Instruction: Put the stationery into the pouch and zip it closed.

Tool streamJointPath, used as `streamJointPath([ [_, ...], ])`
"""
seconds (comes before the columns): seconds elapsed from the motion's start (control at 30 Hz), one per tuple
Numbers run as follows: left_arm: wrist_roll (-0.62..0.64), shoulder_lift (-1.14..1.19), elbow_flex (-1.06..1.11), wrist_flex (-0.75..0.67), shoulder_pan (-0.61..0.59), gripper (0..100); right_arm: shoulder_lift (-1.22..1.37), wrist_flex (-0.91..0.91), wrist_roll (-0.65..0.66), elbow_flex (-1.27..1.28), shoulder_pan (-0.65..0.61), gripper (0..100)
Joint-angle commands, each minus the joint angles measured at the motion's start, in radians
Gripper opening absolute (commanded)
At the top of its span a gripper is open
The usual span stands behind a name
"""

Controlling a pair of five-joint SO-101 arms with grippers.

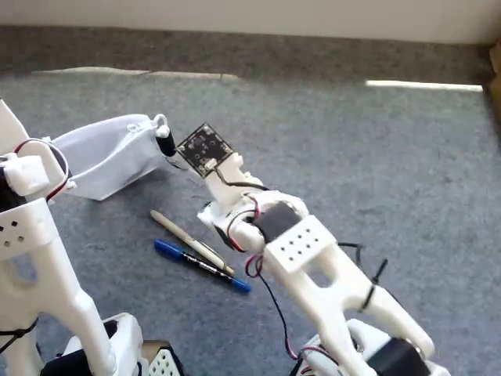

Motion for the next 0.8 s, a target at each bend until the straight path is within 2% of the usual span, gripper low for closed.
streamJointPath([
  [0.0,0.012,-0.018,-0.005,-0.014,-0.021,1,0.079,0.004,0.012,-0.076,0.018,15.6],
  [0.77,0.012,-0.018,0.002,-0.012,-0.018,1,0.559,-0.015,0.015,-0.300,0.054,15.6],
])
